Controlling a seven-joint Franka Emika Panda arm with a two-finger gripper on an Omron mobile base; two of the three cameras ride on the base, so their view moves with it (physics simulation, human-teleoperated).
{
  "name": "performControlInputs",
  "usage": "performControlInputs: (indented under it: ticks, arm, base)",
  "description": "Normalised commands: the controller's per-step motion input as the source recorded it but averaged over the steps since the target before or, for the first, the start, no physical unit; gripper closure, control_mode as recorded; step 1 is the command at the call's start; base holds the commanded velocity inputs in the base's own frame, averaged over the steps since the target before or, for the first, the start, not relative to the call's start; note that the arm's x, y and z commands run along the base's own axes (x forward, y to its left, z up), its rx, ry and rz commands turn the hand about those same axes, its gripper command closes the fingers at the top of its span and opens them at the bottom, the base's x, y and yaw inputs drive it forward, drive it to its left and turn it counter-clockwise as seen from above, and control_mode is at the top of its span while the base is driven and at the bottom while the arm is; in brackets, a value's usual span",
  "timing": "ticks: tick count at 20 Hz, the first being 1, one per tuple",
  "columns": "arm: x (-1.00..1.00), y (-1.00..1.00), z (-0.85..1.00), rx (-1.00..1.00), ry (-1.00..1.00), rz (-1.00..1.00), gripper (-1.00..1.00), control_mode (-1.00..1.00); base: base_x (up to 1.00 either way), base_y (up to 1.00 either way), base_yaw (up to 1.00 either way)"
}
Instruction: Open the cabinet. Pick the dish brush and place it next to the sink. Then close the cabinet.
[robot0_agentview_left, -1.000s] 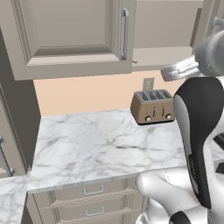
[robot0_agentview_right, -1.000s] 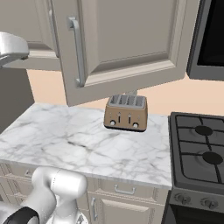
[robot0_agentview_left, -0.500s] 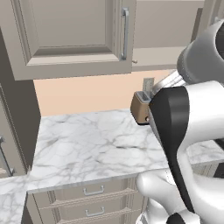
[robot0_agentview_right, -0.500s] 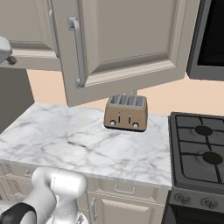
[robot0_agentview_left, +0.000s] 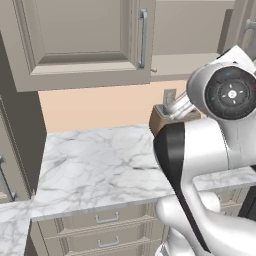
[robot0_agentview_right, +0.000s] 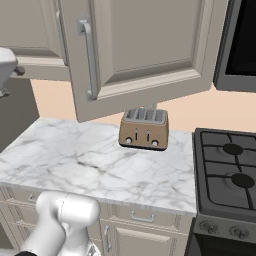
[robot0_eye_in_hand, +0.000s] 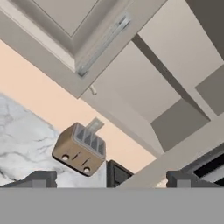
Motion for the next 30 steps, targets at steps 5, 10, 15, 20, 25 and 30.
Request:
performControlInputs:
  ticks: [5,10,15,20,25,30]
  arm:
    - [0.13,0.00,-0.07,-0.16,0.00,0.00,-1.00,-1.00]
    - [0.00,-0.13,-0.02,-0.17,0.03,-0.03,-1.00,-1.00]
    - [0.00,-0.25,0.00,-0.09,0.15,-0.14,-1.00,-1.00]
    - [0.00,-0.24,0.00,-0.07,0.16,-0.23,-1.00,-1.00]
    - [0.03,0.00,0.00,-0.11,0.09,-0.20,-1.00,-1.00]
    - [0.12,0.02,0.00,-0.14,0.01,-0.15,-1.00,-1.00]
  base:
    - [0.00,0.00,0.00]
    - [0.00,0.00,0.00]
    - [0.00,0.00,0.00]
    - [0.00,0.00,0.00]
    - [0.00,0.00,0.00]
    - [0.00,0.00,0.00]
